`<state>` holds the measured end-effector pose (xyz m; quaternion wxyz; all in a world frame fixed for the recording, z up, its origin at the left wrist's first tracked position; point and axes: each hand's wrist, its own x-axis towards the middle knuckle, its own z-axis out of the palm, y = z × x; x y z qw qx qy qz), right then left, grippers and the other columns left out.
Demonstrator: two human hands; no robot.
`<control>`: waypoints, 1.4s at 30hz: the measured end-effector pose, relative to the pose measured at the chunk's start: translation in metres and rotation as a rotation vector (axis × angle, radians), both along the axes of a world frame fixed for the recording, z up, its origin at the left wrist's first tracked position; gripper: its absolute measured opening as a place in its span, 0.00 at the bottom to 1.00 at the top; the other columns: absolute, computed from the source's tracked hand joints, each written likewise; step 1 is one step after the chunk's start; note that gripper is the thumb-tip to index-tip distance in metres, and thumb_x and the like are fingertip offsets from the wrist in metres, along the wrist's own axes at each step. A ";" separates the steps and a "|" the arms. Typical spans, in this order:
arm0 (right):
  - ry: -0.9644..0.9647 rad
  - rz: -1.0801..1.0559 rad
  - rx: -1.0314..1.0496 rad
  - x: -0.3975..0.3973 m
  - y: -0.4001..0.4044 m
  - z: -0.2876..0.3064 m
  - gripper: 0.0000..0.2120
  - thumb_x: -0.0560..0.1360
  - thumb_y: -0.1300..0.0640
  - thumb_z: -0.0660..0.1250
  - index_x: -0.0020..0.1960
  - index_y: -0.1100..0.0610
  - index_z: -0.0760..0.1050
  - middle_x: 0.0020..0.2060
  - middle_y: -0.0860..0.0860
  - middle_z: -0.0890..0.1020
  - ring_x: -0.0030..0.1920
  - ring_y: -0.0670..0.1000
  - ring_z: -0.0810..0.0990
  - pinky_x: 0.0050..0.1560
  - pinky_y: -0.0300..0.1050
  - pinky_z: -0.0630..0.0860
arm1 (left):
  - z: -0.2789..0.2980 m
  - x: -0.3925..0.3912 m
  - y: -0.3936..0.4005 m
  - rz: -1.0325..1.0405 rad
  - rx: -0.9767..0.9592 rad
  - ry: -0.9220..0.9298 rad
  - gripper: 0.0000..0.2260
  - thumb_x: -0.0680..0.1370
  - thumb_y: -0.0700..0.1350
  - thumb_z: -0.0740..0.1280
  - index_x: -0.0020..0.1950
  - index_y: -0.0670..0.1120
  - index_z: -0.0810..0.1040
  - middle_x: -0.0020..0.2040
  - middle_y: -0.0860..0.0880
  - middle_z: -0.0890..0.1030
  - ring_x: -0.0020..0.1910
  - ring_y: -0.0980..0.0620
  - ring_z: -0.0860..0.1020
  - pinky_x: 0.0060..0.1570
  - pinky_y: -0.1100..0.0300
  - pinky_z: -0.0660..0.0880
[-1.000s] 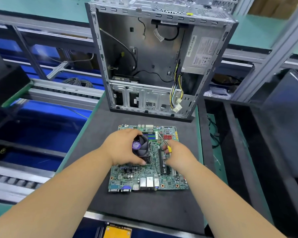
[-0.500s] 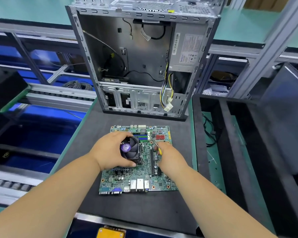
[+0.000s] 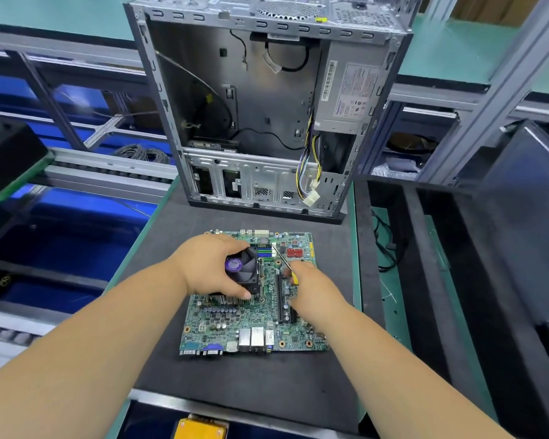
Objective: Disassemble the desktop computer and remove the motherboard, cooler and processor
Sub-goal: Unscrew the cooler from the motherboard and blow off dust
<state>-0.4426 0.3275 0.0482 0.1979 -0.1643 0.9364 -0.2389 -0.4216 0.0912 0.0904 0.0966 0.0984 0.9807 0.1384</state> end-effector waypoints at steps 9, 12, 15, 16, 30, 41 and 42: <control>-0.083 -0.070 -0.050 -0.002 -0.001 0.010 0.24 0.74 0.60 0.64 0.68 0.49 0.64 0.52 0.49 0.76 0.39 0.51 0.78 0.35 0.47 0.76 | 0.005 -0.005 -0.002 -0.033 -0.036 -0.039 0.42 0.55 0.77 0.64 0.61 0.53 0.76 0.52 0.56 0.79 0.53 0.52 0.77 0.52 0.54 0.76; -0.104 -0.095 -0.052 -0.002 -0.002 0.012 0.21 0.74 0.59 0.63 0.66 0.50 0.64 0.47 0.50 0.78 0.41 0.53 0.80 0.39 0.52 0.78 | 0.005 -0.004 -0.002 -0.047 -0.041 -0.034 0.41 0.55 0.77 0.64 0.60 0.53 0.75 0.52 0.55 0.79 0.52 0.51 0.77 0.51 0.53 0.76; -0.114 -0.111 -0.064 0.000 -0.004 0.012 0.16 0.74 0.59 0.62 0.61 0.50 0.64 0.47 0.53 0.78 0.39 0.54 0.79 0.36 0.50 0.76 | 0.003 0.003 -0.002 -0.039 -0.021 0.002 0.39 0.57 0.75 0.67 0.60 0.53 0.74 0.52 0.55 0.78 0.53 0.51 0.76 0.51 0.53 0.76; -0.115 -0.115 -0.066 0.001 -0.004 0.012 0.15 0.74 0.59 0.62 0.59 0.50 0.64 0.47 0.54 0.78 0.38 0.54 0.78 0.36 0.49 0.75 | 0.002 0.004 -0.001 -0.035 -0.011 0.019 0.39 0.58 0.74 0.68 0.61 0.53 0.74 0.53 0.55 0.78 0.53 0.51 0.76 0.51 0.54 0.76; 0.142 -0.119 -0.174 -0.012 -0.007 0.055 0.12 0.74 0.58 0.71 0.55 0.44 0.77 0.50 0.45 0.75 0.45 0.46 0.77 0.44 0.40 0.70 | -0.042 0.050 -0.018 0.373 0.642 0.225 0.25 0.76 0.55 0.69 0.72 0.55 0.70 0.67 0.56 0.71 0.67 0.61 0.68 0.68 0.62 0.63; 0.209 0.016 -0.220 -0.006 -0.087 0.117 0.10 0.67 0.53 0.78 0.39 0.45 0.78 0.40 0.39 0.80 0.43 0.38 0.77 0.40 0.38 0.72 | -0.053 0.052 -0.043 0.530 0.792 0.089 0.07 0.76 0.43 0.71 0.44 0.55 0.80 0.33 0.51 0.72 0.30 0.60 0.69 0.35 0.71 0.68; 0.212 0.031 -0.217 -0.006 -0.093 0.120 0.10 0.66 0.54 0.78 0.40 0.45 0.77 0.40 0.40 0.81 0.44 0.40 0.78 0.41 0.39 0.73 | -0.054 0.051 -0.044 0.517 0.802 0.075 0.07 0.76 0.42 0.71 0.43 0.55 0.79 0.32 0.52 0.71 0.29 0.60 0.68 0.34 0.72 0.67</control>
